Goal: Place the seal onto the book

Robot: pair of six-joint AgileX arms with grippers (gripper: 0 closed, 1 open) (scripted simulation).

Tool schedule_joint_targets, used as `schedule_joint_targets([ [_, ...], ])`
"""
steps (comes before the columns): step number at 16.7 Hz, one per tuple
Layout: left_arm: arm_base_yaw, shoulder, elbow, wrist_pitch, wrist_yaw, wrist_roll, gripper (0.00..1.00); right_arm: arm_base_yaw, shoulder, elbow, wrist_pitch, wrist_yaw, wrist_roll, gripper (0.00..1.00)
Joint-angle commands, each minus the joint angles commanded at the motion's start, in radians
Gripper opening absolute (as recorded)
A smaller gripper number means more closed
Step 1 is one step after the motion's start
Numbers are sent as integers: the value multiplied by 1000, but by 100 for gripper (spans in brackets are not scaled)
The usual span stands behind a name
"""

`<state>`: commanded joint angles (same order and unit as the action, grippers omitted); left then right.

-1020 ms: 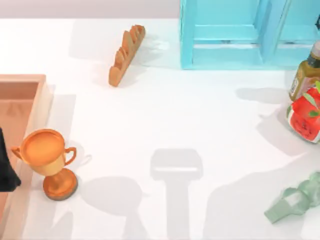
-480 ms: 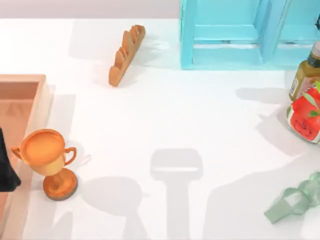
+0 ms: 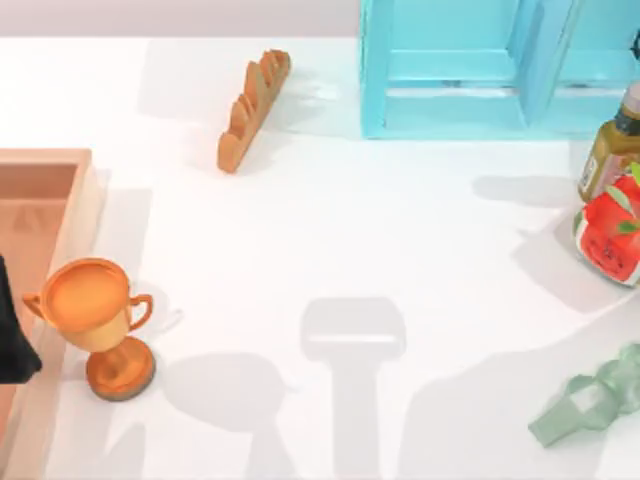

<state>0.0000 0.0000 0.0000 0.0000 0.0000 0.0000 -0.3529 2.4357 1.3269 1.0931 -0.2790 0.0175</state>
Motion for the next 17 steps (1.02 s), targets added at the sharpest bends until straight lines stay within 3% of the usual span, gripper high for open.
schedule_joint_targets([
  [4,0,0,0,0,0,0,100,-34,-194,-124,-110,-43,7,0],
  [13,0,0,0,0,0,0,100,-166,-894,-464,-407,-194,7,0],
  [17,0,0,0,0,0,0,100,-209,-1044,-543,-475,-228,4,0],
])
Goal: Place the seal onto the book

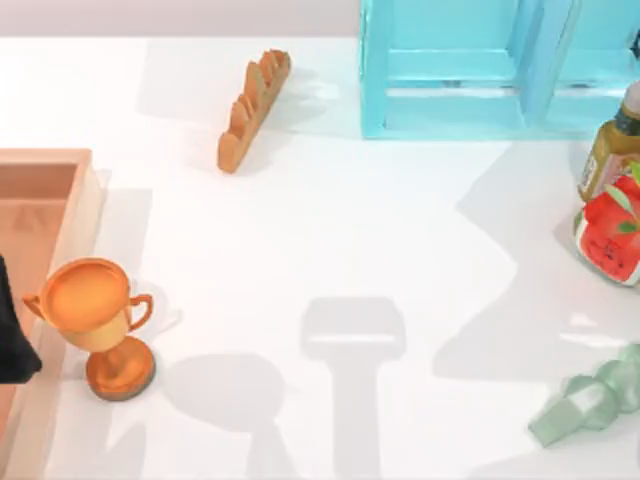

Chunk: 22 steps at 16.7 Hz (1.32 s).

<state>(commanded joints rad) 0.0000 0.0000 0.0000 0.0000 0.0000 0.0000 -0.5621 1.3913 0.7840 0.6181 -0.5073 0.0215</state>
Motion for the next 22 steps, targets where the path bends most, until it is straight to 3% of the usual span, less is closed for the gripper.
schedule_joint_targets([
  [6,0,0,0,0,0,0,100,2,-6,-7,-6,-1,0,0],
  [10,0,0,0,0,0,0,100,101,29,41,33,104,-106,0],
  [15,0,0,0,0,0,0,100,451,137,156,100,438,-424,0],
  [22,0,0,0,0,0,0,100,1204,360,275,86,1047,-890,0],
])
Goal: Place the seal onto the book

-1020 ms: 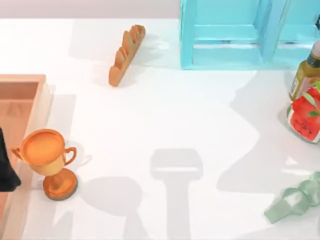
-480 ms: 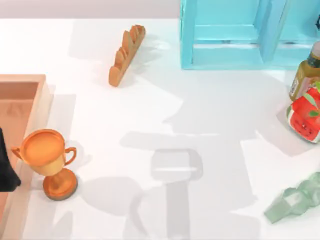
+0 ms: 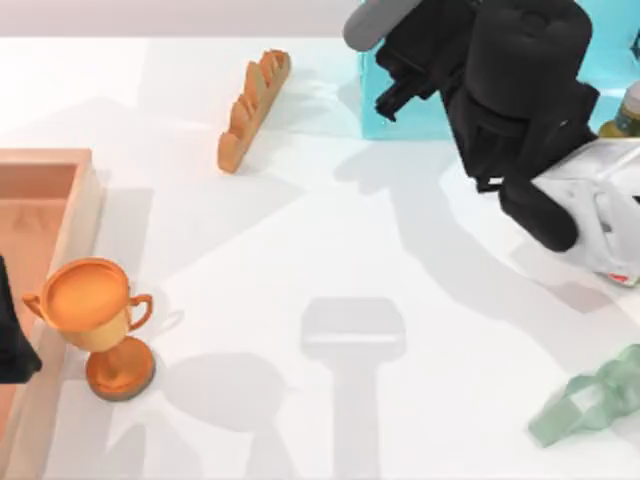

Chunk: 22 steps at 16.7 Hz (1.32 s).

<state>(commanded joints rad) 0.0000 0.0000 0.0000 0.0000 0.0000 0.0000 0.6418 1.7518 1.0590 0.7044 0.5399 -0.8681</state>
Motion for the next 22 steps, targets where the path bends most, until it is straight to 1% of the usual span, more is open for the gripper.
schedule_joint_targets([
  [2,0,0,0,0,0,0,100,191,68,10,-35,138,-95,0],
  [4,0,0,0,0,0,0,100,340,134,8,-81,246,-172,0],
  [6,0,0,0,0,0,0,100,447,192,-1,-128,324,-229,0],
  [8,0,0,0,0,0,0,100,511,234,-13,-167,367,-266,0],
  [10,0,0,0,0,0,0,100,533,253,-19,-185,379,-279,0],
  [22,0,0,0,0,0,0,100,540,250,-28,-193,388,-266,0],
])
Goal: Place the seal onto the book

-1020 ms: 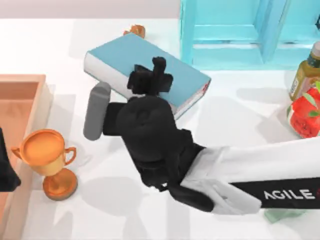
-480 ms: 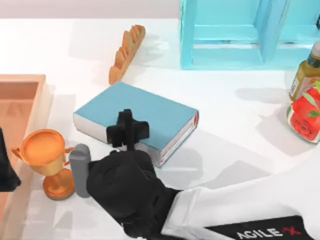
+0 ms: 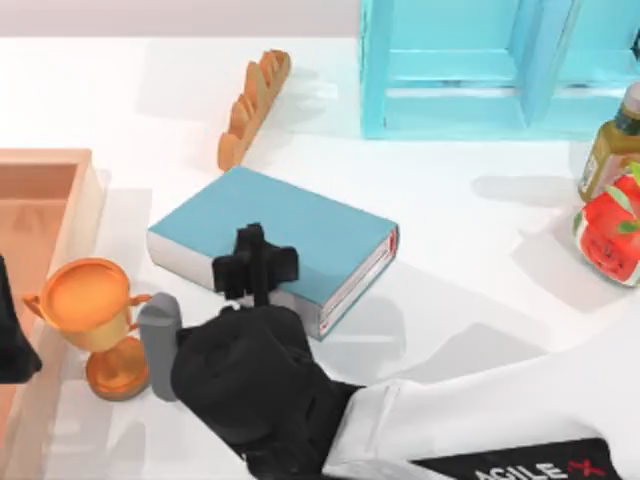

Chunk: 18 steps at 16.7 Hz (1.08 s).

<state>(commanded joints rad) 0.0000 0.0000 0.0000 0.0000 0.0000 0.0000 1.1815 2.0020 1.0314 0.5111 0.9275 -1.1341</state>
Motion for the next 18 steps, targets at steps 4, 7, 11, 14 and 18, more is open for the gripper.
schedule_joint_targets([
  [4,0,0,0,0,0,0,100,-1,41,-13,54,1,1,0],
  [7,0,0,0,0,0,0,100,0,82,-25,107,1,0,0],
  [11,0,0,0,0,0,0,100,0,85,-26,111,1,0,0],
  [14,0,0,0,0,0,0,100,0,85,-26,111,1,0,23],
  [18,0,0,0,0,0,0,100,0,85,-26,111,1,0,53],
])
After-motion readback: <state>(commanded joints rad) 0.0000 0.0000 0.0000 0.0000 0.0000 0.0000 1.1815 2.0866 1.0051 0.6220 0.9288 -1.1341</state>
